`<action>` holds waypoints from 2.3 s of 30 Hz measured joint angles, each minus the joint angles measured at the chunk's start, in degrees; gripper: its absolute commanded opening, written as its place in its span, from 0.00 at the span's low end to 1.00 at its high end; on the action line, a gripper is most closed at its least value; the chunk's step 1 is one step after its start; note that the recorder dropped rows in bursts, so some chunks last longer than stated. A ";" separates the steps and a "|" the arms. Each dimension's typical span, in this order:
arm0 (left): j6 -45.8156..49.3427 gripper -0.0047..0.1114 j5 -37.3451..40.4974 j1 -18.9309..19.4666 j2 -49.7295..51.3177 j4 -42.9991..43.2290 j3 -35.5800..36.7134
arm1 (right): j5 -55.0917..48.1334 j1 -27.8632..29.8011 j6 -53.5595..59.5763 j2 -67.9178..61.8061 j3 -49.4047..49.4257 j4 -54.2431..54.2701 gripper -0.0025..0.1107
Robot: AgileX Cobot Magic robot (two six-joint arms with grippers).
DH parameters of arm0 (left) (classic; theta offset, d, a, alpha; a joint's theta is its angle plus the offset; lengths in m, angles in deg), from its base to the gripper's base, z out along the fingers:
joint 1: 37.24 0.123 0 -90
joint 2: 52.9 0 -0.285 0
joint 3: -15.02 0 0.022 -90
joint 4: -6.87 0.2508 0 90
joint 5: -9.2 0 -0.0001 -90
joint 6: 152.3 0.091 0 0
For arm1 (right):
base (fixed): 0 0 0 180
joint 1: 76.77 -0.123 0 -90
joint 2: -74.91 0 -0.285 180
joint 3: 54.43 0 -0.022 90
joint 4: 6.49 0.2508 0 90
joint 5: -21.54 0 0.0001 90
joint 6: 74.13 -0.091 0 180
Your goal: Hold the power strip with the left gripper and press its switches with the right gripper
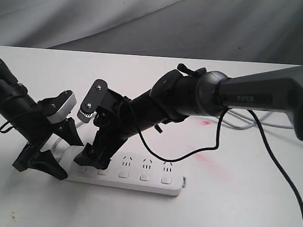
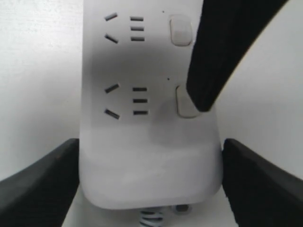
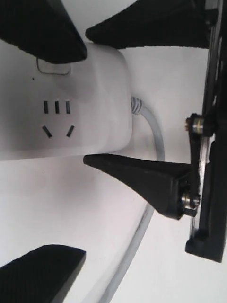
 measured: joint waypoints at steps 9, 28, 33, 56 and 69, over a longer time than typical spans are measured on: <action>0.00 0.51 0.00 0.00 0.00 0.00 0.00 | 0.00 0.00 -0.13 -1.35 0.00 0.00 0.86; 0.00 0.51 0.00 0.00 0.00 0.00 0.00 | -0.91 0.00 -4.01 -2.60 -0.75 -2.93 0.86; 0.00 0.51 0.00 0.00 0.00 0.00 0.00 | -1.46 0.10 -4.57 -2.89 -0.94 -3.29 0.86; 0.00 0.51 0.00 0.00 0.00 0.00 0.00 | -1.82 0.10 -3.56 5.29 -0.65 -5.95 0.86; 0.00 0.51 0.00 0.00 0.00 0.00 0.00 | -1.88 2.18 -1.81 5.41 5.19 -5.41 0.86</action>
